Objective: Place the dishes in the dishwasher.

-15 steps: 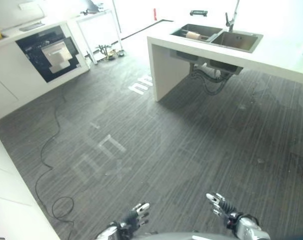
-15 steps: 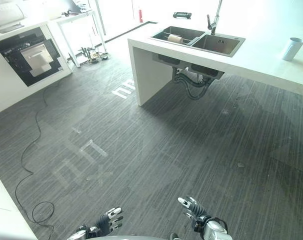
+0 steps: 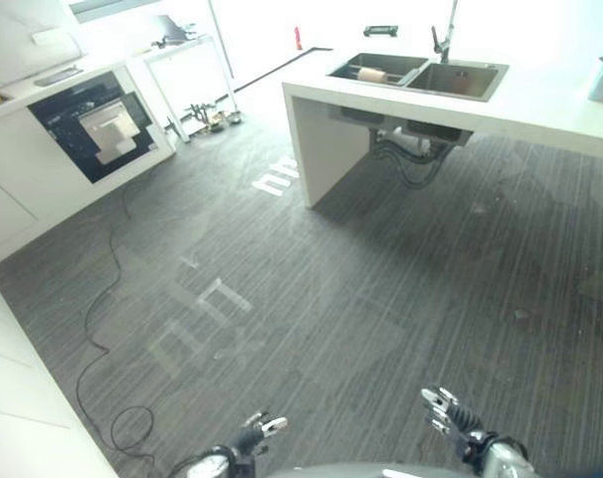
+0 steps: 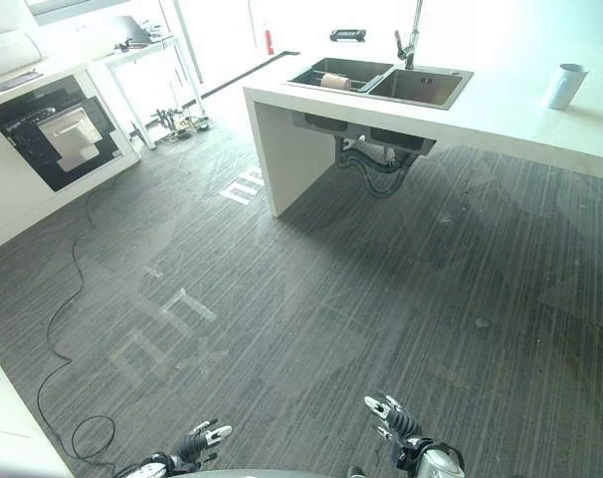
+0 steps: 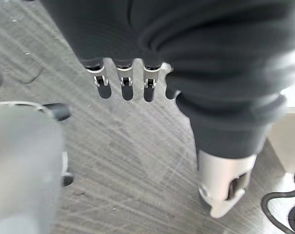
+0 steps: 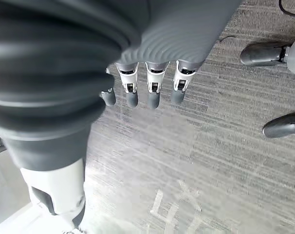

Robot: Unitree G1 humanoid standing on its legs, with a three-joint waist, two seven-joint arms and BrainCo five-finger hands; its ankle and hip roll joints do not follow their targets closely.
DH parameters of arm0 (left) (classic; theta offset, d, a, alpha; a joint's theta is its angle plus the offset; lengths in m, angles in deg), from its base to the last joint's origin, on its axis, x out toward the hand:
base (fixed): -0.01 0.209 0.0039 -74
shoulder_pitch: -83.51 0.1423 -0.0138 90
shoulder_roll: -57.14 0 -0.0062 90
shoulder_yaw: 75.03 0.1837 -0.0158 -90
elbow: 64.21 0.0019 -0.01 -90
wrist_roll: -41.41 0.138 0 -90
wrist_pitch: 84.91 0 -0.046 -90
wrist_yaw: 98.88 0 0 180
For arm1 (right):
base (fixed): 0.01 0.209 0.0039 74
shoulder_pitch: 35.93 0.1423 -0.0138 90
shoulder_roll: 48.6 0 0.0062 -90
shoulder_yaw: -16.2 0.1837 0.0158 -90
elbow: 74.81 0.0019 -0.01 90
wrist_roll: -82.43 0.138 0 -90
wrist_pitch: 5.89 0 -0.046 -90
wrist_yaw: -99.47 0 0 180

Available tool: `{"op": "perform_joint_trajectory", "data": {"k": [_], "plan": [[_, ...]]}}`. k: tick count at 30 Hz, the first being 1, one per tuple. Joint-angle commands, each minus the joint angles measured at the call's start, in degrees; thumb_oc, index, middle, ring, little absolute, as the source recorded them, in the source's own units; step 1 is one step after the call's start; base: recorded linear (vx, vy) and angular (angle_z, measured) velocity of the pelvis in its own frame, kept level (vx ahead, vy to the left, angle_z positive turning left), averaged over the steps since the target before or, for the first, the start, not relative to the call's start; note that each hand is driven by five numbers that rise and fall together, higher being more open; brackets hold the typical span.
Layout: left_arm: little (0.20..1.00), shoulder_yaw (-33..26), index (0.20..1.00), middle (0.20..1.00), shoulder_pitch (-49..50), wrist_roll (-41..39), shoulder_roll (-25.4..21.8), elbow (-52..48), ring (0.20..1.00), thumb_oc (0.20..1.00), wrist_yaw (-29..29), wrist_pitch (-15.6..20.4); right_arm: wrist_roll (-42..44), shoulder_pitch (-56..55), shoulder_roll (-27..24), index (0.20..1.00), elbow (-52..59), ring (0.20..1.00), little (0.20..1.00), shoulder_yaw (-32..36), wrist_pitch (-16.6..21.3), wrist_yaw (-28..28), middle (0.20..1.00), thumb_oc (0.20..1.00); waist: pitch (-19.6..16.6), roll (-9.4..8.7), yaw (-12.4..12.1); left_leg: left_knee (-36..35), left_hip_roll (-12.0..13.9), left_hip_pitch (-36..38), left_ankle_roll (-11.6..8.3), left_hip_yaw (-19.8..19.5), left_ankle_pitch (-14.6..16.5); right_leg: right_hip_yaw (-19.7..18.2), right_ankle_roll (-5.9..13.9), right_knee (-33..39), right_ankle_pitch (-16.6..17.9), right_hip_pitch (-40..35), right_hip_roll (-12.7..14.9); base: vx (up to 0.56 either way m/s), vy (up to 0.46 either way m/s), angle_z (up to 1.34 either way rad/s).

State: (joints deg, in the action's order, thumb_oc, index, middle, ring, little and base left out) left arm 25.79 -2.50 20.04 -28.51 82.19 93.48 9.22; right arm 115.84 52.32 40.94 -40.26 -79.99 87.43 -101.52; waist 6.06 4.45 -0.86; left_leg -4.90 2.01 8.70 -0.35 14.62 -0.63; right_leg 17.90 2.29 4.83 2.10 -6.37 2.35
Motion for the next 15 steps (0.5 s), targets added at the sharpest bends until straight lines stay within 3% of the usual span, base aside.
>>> {"op": "perform_joint_trajectory", "data": {"k": [1, 6, 7, 8, 10, 11, 12, 13, 15], "plan": [[1.0, -1.7, 1.0, 1.0, -3.8, -1.5, -1.5, -0.8, 1.0, 1.0, 0.1, 4.4, 0.3, 3.7, 0.3, 1.0, 2.2, 1.0, 1.0, -1.2, 3.8, -2.4, 1.0, 1.0, 0.8, -3.19, 0.0, 5.0, 1.0, -1.7, -3.61, -0.8, 6.9, -0.1, 6.08, -2.3, -5.4, -1.0, 5.5, 0.03, -0.061, -0.01], [1.0, -1.3, 1.0, 1.0, -3.8, -2.3, -1.6, -4.4, 1.0, 1.0, 2.5, 4.9, 1.6, 4.1, 0.2, 1.0, 4.7, 1.0, 1.0, -1.8, 4.8, -1.8, 1.0, 1.0, 1.0, -3.14, 0.0, 4.9, 1.6, -1.8, -3.94, -1.1, 6.5, -0.1, 5.77, -2.6, -5.7, -1.0, 5.2, 0.06, -0.057, 0.01], [1.0, -0.4, 1.0, 1.0, -3.9, -6.0, -1.8, -10.7, 1.0, 1.0, 4.5, 4.3, 1.2, 4.0, -0.4, 1.0, 12.0, 1.0, 1.0, -3.5, 4.5, -0.9, 1.0, 1.0, 1.5, -2.96, 0.5, 5.8, 2.0, -2.3, -4.52, -1.7, 6.3, -0.7, 4.99, -3.3, -6.3, -0.6, 4.7, 0.12, -0.103, 0.01], [1.0, -0.4, 1.0, 1.0, -3.9, -6.0, -1.8, -11.0, 1.0, 1.0, 4.5, 4.3, 1.1, 4.0, -0.4, 1.0, 12.4, 1.0, 1.0, -3.6, 4.3, -0.9, 1.0, 1.0, 1.5, -2.98, 0.5, 6.1, 2.1, -2.4, -4.56, -1.8, 6.4, -0.7, 4.93, -3.4, -6.4, -0.6, 4.7, 0.2, -0.174, 0.02], [1.0, -0.2, 1.0, 1.0, -4.1, -7.4, -2.4, -13.9, 1.0, 1.0, 4.5, 5.2, 1.3, 4.3, -1.3, 1.0, 16.2, 1.0, 1.0, -4.5, 3.9, -0.7, 1.0, 1.0, 2.1, -3.89, 0.5, 12.9, 1.2, -5.0, -4.44, -2.3, 8.6, -1.0, 4.01, -4.6, -7.0, 0.2, 5.2, 0.1, -0.121, -0.01], [1.0, -0.2, 1.0, 1.0, -4.1, -10.4, -2.8, -15.9, 1.0, 1.0, 4.8, 5.6, 2.0, 4.4, -2.0, 1.0, 18.5, 1.0, 1.0, -4.6, 4.0, 0.1, 1.0, 1.0, 3.2, -4.66, 0.2, 24.0, 1.8, -10.6, -4.72, -2.3, 7.8, -0.8, 2.84, -5.2, -7.2, 0.1, 5.7, 0.04, -0.107, -0.02], [1.0, -0.1, 1.0, 1.0, -4.0, -11.4, -3.3, -17.6, 1.0, 1.0, 5.2, 5.9, 2.3, 4.4, -2.4, 1.0, 19.9, 1.0, 1.0, -4.4, 4.3, 0.3, 1.0, 1.0, 3.9, -5.05, 0.1, 29.4, 2.4, -14.3, -5.04, -2.6, 5.6, -0.8, 2.17, -5.6, -7.4, 0.4, 5.9, 0.14, -0.078, -0.11], [1.0, -0.3, 1.0, 1.0, -4.0, -12.6, -3.8, -20.5, 1.0, 1.0, 6.1, 6.0, 1.8, 4.5, -2.6, 1.0, 21.7, 1.0, 1.0, -4.1, 4.8, 0.2, 1.0, 1.0, 5.6, -4.33, -0.3, 31.8, 2.9, -18.8, -5.14, -3.2, 3.1, -1.3, 1.69, -7.3, -8.1, 0.8, 5.3, 0.2, 0.009, -0.17], [1.0, -0.1, 1.0, 1.0, -3.3, -12.6, -3.9, -22.7, 1.0, 1.0, 6.4, 6.6, 0.8, 5.3, -2.3, 1.0, 23.0, 1.0, 1.0, -4.6, 4.5, 0.5, 1.0, 1.0, 6.7, -3.44, -1.3, 27.0, 2.1, -19.2, -4.96, -3.6, 1.7, -2.1, 1.91, -8.0, -8.7, 0.4, 4.5, 0.27, 0.099, -0.25]]}}
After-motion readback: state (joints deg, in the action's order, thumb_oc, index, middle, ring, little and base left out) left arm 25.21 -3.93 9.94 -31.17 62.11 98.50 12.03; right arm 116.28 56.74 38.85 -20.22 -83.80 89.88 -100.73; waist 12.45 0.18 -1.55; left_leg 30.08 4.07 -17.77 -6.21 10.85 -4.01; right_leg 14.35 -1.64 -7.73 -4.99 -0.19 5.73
